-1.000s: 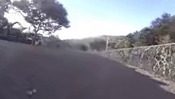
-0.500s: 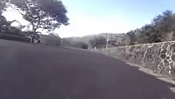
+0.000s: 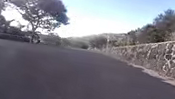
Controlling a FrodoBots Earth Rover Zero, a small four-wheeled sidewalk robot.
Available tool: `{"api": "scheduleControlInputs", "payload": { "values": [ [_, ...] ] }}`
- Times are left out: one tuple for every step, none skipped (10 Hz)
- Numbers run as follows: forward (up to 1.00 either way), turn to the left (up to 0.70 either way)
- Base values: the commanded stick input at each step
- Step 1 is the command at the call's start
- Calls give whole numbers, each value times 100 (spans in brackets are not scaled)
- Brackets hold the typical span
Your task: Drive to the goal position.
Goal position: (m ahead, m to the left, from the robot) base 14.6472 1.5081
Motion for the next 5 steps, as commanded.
{"api": "scheduleControlInputs", "payload": {
  "values": [
    [70, 0],
    [70, 0],
    [70, 0],
    [70, 0],
    [70, 0]
  ]
}}
